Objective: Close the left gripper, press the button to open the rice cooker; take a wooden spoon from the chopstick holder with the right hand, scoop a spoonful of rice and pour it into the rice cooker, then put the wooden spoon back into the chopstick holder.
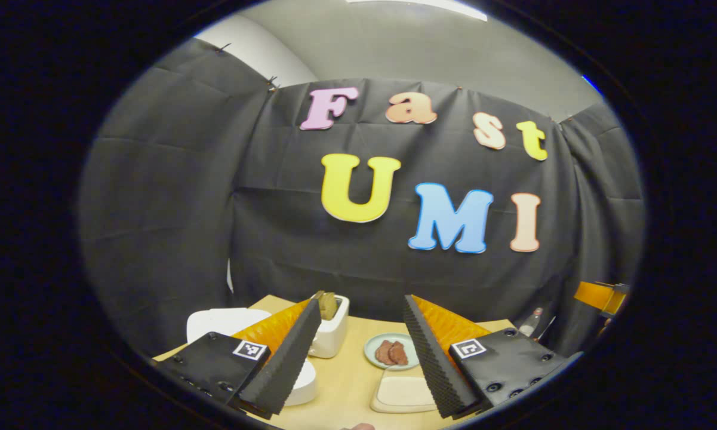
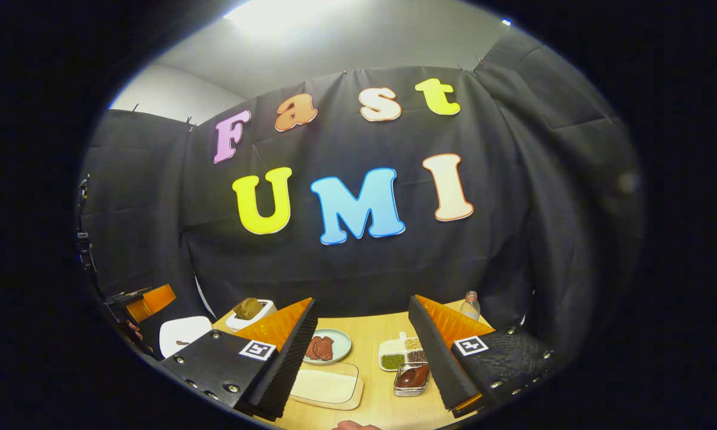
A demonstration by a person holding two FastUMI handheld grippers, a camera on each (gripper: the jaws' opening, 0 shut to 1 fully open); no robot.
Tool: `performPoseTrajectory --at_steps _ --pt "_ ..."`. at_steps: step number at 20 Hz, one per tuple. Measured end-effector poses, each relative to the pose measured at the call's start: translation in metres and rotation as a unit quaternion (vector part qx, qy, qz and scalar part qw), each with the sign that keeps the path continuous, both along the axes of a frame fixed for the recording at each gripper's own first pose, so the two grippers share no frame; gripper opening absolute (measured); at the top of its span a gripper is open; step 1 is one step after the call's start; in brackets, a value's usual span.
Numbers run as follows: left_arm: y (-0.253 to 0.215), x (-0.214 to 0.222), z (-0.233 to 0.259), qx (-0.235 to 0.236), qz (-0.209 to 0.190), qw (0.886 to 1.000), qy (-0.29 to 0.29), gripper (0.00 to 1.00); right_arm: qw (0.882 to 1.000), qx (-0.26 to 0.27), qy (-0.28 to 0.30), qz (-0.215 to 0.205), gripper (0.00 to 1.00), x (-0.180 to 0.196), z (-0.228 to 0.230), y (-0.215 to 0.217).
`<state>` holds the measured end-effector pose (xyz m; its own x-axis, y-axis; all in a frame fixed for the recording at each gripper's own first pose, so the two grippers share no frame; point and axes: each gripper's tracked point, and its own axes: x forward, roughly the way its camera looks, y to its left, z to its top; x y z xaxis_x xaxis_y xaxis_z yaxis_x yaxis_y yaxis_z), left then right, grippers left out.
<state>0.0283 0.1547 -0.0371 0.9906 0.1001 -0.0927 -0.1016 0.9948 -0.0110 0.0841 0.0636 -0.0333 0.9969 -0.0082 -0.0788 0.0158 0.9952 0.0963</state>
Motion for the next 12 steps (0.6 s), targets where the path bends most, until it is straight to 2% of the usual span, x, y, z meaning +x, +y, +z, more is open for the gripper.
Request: performPoseTrajectory --at_steps 3,5,6,12 --pt "-0.037 -0.011 0.022 0.014 -0.045 0.999 -0.024 0.98 0.999 0.009 -0.030 0.001 0.93 -0.008 0.024 0.009" --pt "-0.041 -0.011 0.026 0.025 -0.056 0.998 -0.028 0.98 0.999 0.006 -0.038 -0.003 0.93 -0.014 0.026 0.013" --pt "-0.042 -0.012 0.026 0.021 -0.060 0.998 -0.028 0.96 0.999 0.002 -0.039 -0.007 0.93 -0.015 0.026 0.013" --pt "-0.035 -0.009 0.021 0.018 -0.073 0.997 -0.023 0.97 0.999 -0.010 -0.033 -0.015 0.93 -0.021 0.023 0.022"
